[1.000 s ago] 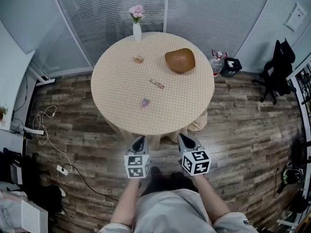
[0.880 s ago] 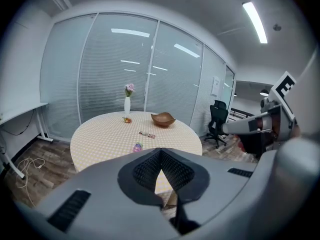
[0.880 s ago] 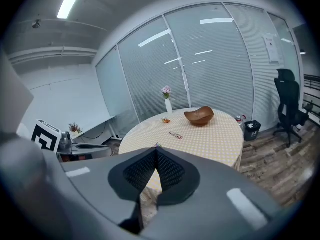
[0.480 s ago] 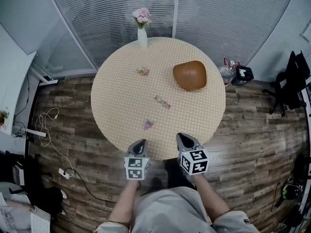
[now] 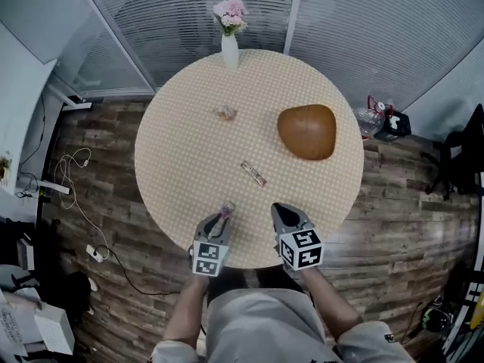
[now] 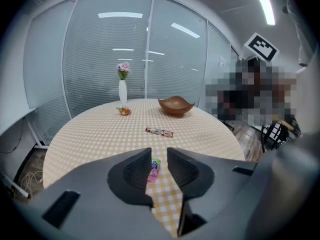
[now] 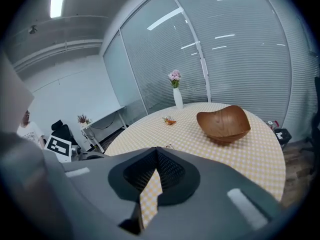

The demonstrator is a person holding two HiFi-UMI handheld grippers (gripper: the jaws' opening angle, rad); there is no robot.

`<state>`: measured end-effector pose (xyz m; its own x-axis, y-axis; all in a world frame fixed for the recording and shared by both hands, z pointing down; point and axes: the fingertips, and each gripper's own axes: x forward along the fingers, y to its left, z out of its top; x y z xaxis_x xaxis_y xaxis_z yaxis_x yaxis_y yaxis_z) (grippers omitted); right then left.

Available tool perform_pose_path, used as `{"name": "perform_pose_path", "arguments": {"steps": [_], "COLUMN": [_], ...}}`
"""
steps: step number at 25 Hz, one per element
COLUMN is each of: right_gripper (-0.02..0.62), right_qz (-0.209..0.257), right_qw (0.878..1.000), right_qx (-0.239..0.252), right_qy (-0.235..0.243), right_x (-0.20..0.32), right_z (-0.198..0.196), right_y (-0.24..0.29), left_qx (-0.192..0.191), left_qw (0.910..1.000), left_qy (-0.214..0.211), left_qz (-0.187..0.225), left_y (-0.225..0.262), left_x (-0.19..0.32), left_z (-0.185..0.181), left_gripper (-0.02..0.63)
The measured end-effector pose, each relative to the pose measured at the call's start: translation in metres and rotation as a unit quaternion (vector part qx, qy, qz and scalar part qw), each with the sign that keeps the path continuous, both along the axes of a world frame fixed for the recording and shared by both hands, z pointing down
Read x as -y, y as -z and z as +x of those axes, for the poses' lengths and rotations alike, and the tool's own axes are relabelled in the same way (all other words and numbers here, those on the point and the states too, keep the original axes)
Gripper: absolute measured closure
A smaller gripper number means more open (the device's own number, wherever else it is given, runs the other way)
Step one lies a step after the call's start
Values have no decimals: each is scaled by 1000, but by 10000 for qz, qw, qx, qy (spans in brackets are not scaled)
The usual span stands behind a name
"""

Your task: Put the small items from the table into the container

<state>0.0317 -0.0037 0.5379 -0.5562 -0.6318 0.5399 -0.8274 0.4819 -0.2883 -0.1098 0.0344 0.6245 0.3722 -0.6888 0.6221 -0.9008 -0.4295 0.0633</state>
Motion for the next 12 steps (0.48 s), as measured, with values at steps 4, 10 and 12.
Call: {"name": "perform_pose_path", "arguments": {"steps": [4, 10, 12], "right_gripper": [595, 595, 595], "right_qz": [-168, -332, -390], "right_qw": [9998, 9994, 9992], "right_qx": [-26, -31, -56], "right_qy": [67, -17, -46], "right_x": [10, 19, 18], "right_z": [-4, -11, -8], "right_y": [-14, -25, -30], "left_qx": [56, 250, 265], "left_qw": [9992, 9950, 9939], "left_qy": [-218, -687, -696], "left_qz": [-319, -674, -811], "left_y": [-30, -64, -73], "left_x": [12, 26, 29], "left_z": [-4, -7, -6], "left_gripper": [436, 390, 390]}}
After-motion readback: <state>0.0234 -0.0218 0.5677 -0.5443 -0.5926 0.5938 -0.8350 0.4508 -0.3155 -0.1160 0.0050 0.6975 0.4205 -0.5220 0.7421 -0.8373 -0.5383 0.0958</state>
